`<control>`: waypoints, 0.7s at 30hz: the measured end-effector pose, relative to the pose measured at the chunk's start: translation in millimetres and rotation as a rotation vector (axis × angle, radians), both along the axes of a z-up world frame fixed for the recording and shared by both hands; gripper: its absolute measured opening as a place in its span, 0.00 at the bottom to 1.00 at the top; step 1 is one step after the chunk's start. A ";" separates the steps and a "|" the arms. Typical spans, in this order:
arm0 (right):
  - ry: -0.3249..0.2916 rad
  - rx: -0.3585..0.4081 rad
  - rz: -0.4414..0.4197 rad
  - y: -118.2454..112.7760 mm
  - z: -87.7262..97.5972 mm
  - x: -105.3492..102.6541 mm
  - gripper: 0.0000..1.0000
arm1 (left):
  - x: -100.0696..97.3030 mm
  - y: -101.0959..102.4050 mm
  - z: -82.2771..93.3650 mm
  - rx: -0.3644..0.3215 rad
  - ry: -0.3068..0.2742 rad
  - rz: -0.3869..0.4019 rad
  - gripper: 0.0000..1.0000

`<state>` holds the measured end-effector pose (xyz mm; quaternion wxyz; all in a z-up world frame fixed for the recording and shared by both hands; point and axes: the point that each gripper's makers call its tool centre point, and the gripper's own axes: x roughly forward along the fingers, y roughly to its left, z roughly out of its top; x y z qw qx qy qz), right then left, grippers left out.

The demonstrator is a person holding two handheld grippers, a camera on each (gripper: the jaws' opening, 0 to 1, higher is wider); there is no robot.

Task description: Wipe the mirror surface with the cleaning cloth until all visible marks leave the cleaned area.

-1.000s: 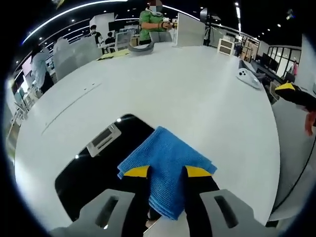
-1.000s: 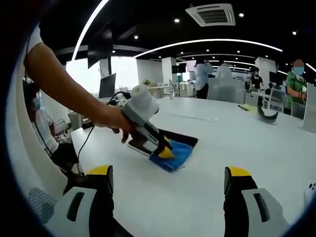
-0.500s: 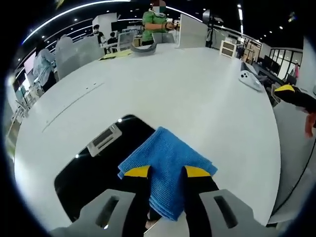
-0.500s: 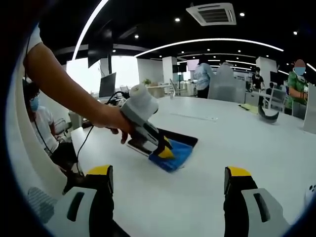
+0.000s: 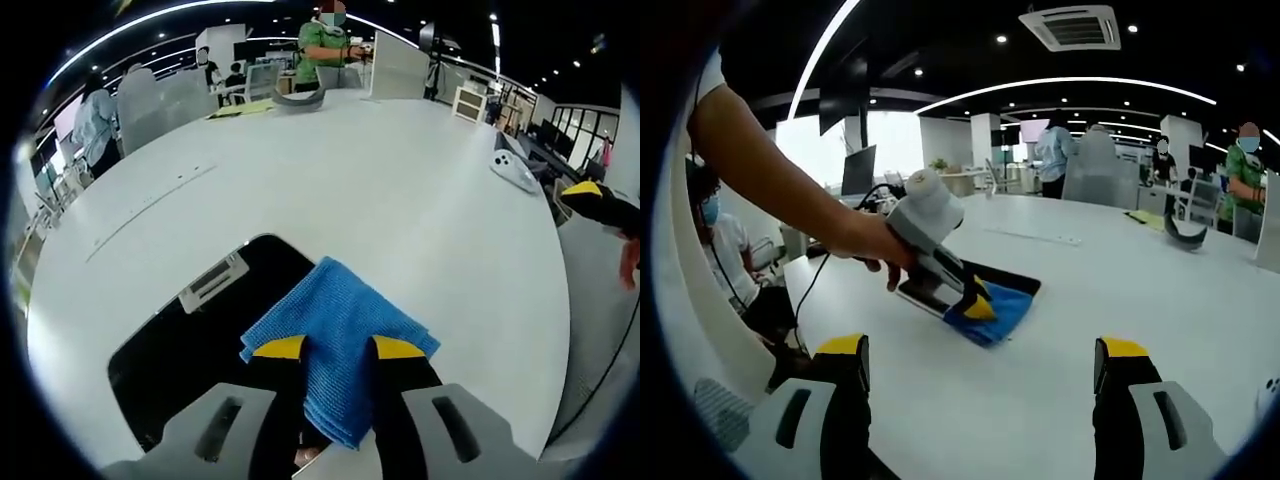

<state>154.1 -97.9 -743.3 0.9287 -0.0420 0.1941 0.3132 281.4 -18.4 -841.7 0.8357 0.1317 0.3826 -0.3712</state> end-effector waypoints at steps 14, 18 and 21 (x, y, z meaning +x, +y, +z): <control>0.000 0.001 -0.008 -2.9 0.1 1.5 0.93 | 6.6 3.2 -0.7 -0.025 0.025 0.034 0.16; 0.000 0.001 -0.010 -3.6 0.1 2.9 0.93 | 7.6 3.0 -0.4 -0.022 0.021 0.036 0.15; 0.003 0.000 -0.011 -4.2 -0.9 3.5 0.93 | 9.2 3.2 -0.4 -0.019 0.022 0.038 0.15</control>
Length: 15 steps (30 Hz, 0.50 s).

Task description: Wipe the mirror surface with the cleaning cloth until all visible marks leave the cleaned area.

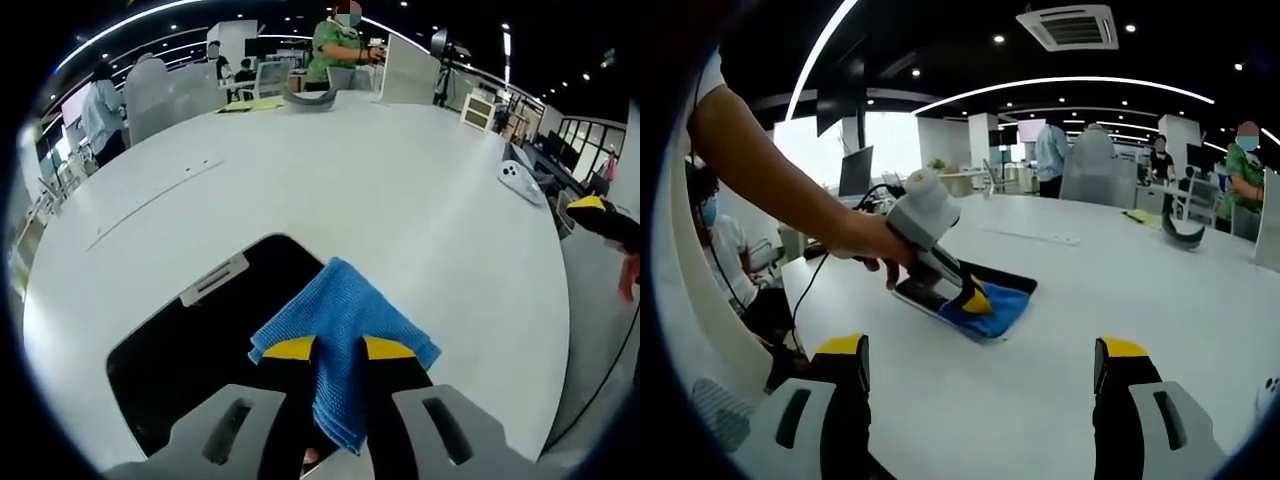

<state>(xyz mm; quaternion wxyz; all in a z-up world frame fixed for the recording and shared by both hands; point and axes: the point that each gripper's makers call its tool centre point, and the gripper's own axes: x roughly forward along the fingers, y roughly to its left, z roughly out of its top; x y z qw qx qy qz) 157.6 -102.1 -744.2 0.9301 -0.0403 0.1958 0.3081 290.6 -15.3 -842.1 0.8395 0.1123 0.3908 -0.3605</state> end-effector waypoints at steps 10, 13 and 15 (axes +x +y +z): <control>0.006 0.002 -0.003 -1.8 -1.9 -0.4 0.93 | 6.6 -1.1 -0.3 0.008 0.004 0.009 0.13; 0.006 0.003 -0.003 -2.6 -2.1 0.9 0.93 | 9.3 -1.4 -0.3 0.009 0.006 0.011 0.12; 0.006 0.003 -0.003 -3.3 -2.6 2.3 0.93 | 10.3 -1.7 -0.3 0.010 0.006 0.013 0.12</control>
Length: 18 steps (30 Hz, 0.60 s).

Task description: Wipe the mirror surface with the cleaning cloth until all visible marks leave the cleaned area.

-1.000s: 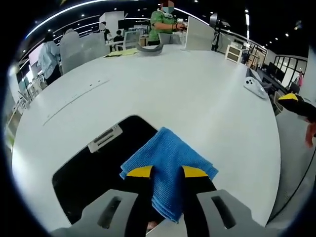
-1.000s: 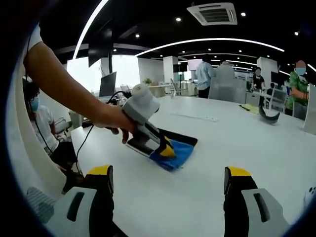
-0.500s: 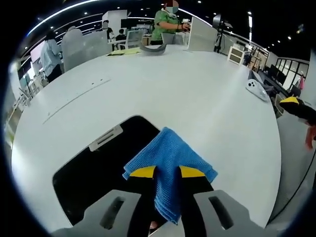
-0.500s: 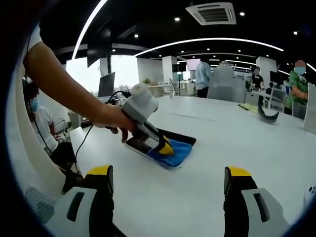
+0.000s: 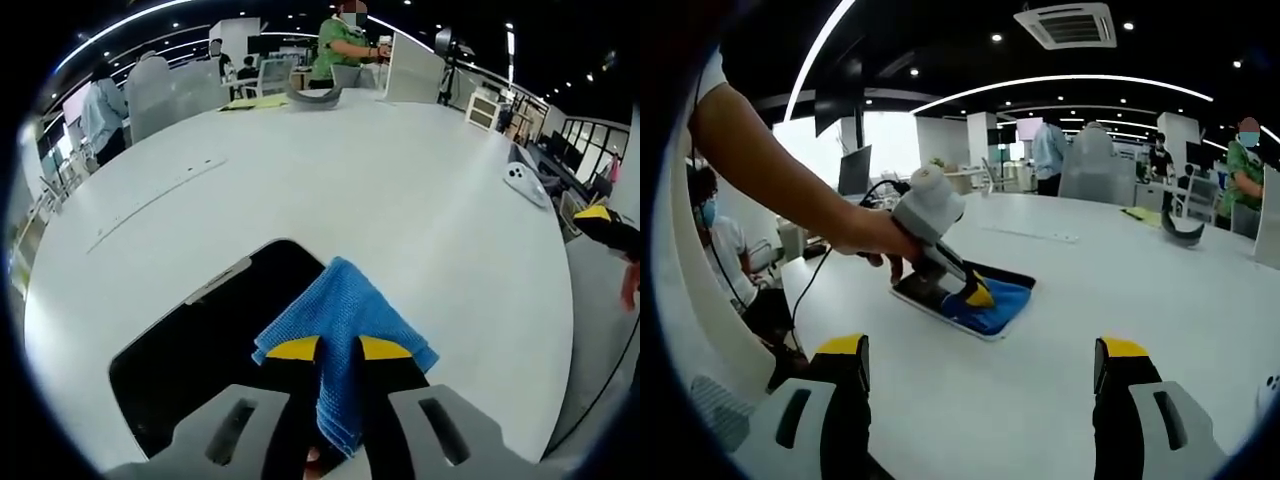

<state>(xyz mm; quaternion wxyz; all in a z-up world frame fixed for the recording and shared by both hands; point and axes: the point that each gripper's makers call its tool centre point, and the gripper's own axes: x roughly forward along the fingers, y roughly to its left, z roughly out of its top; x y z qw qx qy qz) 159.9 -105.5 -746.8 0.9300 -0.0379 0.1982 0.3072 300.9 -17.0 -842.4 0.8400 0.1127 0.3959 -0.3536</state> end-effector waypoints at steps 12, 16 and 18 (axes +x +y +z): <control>0.008 0.004 -0.003 -2.7 -2.9 3.2 0.93 | 8.8 -1.4 0.0 -0.005 0.008 0.020 0.10; 0.010 0.005 -0.006 -3.4 -3.1 4.4 0.93 | 10.3 -1.7 0.1 -0.005 0.010 0.027 0.10; 0.010 0.004 -0.006 -3.5 -3.0 4.5 0.93 | 11.4 -1.7 0.1 -0.009 0.013 0.033 0.10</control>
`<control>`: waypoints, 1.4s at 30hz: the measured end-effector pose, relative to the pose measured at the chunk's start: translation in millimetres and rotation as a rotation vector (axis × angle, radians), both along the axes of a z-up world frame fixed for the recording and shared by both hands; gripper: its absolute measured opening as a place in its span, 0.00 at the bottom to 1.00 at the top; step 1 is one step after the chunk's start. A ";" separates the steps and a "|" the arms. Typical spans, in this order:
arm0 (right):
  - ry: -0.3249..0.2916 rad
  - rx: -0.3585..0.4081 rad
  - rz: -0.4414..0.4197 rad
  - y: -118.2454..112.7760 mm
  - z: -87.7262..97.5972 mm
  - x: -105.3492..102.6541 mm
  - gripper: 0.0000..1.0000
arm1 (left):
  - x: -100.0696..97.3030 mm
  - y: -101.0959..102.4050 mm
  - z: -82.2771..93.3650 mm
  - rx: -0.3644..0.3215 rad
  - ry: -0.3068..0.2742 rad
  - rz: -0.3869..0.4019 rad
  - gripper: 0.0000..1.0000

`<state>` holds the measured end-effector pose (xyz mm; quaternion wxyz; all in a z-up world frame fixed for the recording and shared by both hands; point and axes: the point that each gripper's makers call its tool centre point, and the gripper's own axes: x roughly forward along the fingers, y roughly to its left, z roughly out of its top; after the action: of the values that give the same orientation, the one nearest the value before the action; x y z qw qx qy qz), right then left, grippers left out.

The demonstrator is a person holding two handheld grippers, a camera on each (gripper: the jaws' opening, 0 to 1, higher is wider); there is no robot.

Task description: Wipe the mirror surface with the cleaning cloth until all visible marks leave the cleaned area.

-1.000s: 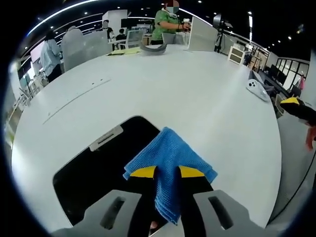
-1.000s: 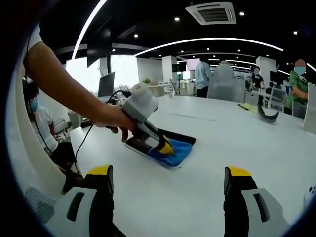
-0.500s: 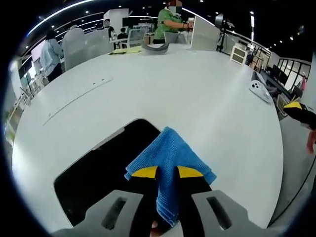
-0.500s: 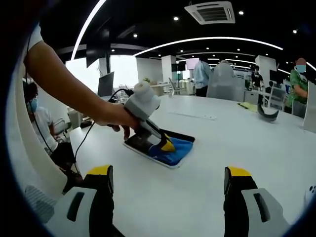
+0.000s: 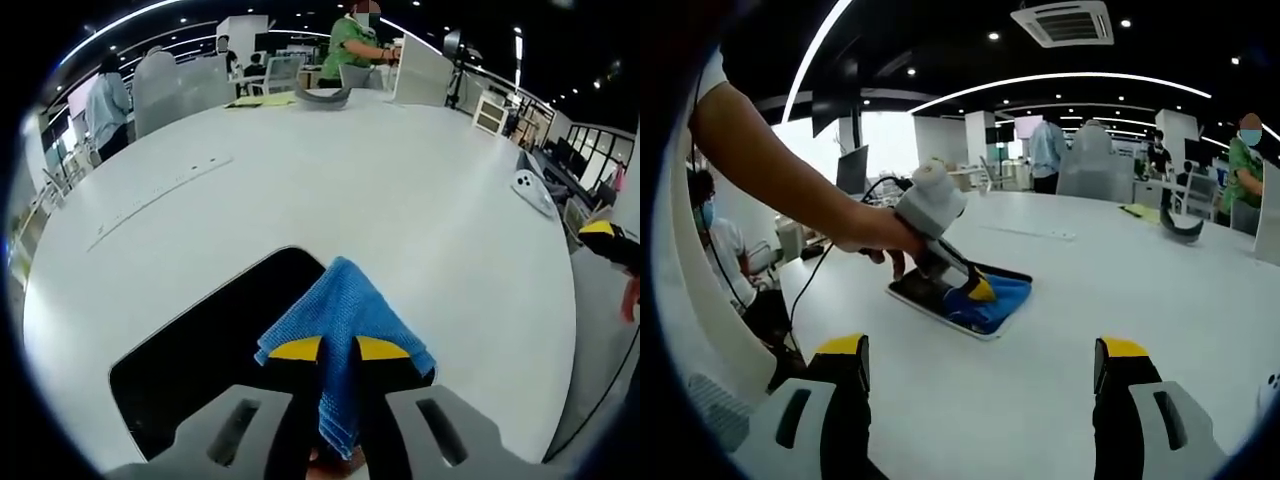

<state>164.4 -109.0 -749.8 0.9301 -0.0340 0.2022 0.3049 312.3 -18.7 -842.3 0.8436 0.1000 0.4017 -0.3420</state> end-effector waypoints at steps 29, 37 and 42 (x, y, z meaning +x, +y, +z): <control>0.012 -0.008 -0.006 -4.1 -2.6 5.4 0.93 | 19.1 0.7 0.0 0.027 -0.006 0.000 0.09; 0.021 -0.007 -0.009 -6.3 -6.0 8.3 0.93 | 27.4 1.0 0.2 0.026 -0.004 0.003 0.09; 0.019 -0.008 -0.009 -6.5 -5.3 11.6 0.93 | 31.3 1.1 0.3 0.026 -0.005 0.003 0.09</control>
<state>176.0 -115.5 -755.2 0.9293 -0.0337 0.2125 0.3002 343.6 -17.6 -842.0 0.8438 0.1109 0.4042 -0.3351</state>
